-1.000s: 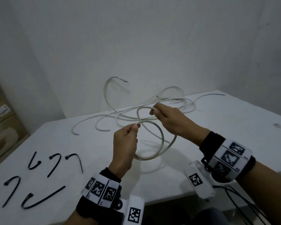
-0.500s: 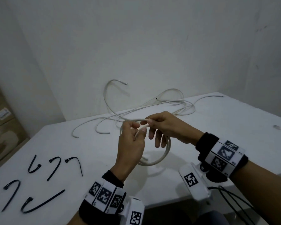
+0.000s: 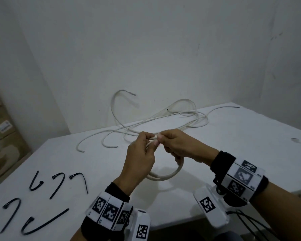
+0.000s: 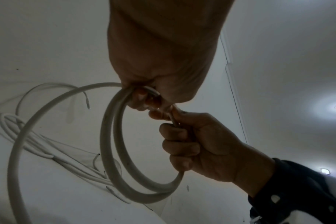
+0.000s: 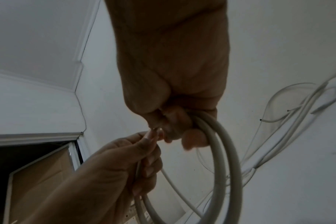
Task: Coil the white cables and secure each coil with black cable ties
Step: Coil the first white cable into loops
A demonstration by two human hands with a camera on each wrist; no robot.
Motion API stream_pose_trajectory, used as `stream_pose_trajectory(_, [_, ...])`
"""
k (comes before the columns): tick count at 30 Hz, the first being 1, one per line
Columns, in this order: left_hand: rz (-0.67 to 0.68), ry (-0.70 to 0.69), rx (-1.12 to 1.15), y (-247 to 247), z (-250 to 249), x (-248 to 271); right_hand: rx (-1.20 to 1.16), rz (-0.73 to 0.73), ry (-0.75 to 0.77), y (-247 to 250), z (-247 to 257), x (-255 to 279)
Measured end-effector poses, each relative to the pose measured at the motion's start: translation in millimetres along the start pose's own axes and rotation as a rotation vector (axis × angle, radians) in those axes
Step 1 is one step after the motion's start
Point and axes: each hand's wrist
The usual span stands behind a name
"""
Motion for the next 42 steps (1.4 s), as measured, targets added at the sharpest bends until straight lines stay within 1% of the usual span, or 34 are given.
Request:
stream_pose_trajectory(1, [0.002, -0.002, -0.002, 1, 0, -2, 0.026, -0.027, 0.008, -1, 1, -1])
stream_pose_trajectory(4, [0.045, 0.016, 0.035, 3, -1, -5, 0.112, -0.065, 0.093, -1, 2, -4])
stream_pose_trajectory(5, [0.061, 0.054, 0.09, 2, -2, -6, 0.126, -0.072, 0.106, -1, 1, -4])
stream_pose_trajectory(8, [0.06, 0.208, 0.288, 1, -5, -10, 0.101, -0.089, 0.073, 0, -1, -6])
stream_pose_trajectory(10, [0.03, 0.231, 0.299, 0, -7, -12, 0.125, -0.075, 0.075, -4, 0, -7])
stream_pose_trajectory(13, [0.007, 0.228, 0.286, 0, -11, -16, 0.225, -0.077, 0.132, -7, 1, -6])
stream_pose_trajectory(16, [0.021, 0.288, 0.307, 0, -12, -18, 0.245, -0.162, 0.161, -6, -3, -7])
stream_pose_trajectory(19, [0.039, 0.309, 0.282, 5, -11, -20, 0.19, -0.267, 0.152, -7, -7, -8])
stream_pose_trajectory(21, [0.043, 0.248, 0.122, 10, -6, -20, 0.16, -0.337, 0.156, -5, -9, -9])
stream_pose_trajectory(23, [0.015, 0.127, -0.09, 15, 1, -18, 0.168, -0.354, 0.162, -3, -11, -9])
stream_pose_trajectory(25, [-0.097, -0.063, -0.362, 18, 9, -17, 0.176, -0.364, 0.173, -4, -11, -10])
stream_pose_trajectory(26, [-0.142, -0.138, -0.44, 20, 13, -18, 0.159, -0.376, 0.185, -6, -12, -11])
stream_pose_trajectory(27, [-0.136, -0.16, -0.425, 21, 15, -21, 0.142, -0.396, 0.2, -8, -12, -11])
stream_pose_trajectory(28, [-0.05, -0.108, -0.308, 23, 16, -24, 0.134, -0.417, 0.214, -9, -11, -13])
stream_pose_trajectory(30, [0.194, 0.122, 0.143, 24, 10, -28, 0.139, -0.457, 0.244, -9, -9, -17])
stream_pose_trajectory(31, [0.276, 0.232, 0.355, 26, 5, -29, 0.143, -0.474, 0.26, -8, -7, -19])
stream_pose_trajectory(32, [0.319, 0.302, 0.502, 29, 1, -31, 0.144, -0.489, 0.279, -6, -4, -21])
stream_pose_trajectory(33, [0.338, 0.343, 0.595, 30, -2, -33, 0.145, -0.502, 0.299, -4, -1, -23])
stream_pose_trajectory(35, [0.356, 0.4, 0.69, 34, -7, -39, 0.149, -0.517, 0.341, 0, 5, -26])
stream_pose_trajectory(37, [0.332, 0.448, 0.69, 35, -11, -45, 0.197, -0.506, 0.356, 3, 11, -30])
stream_pose_trajectory(40, [0.196, 0.456, 0.63, 29, -16, -47, 0.277, -0.447, 0.311, 6, 17, -36])
stream_pose_trajectory(41, [0.143, 0.451, 0.624, 25, -16, -47, 0.325, -0.448, 0.291, 7, 16, -36])
stream_pose_trajectory(42, [0.086, 0.446, 0.625, 22, -15, -46, 0.396, -0.492, 0.287, 6, 14, -33])
Point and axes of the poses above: each hand's wrist, its own x-axis away from the middle knuckle, its own y-axis out of the back of the hand, z = x × y, and after that the axes turned 1 degree about y, right-handed
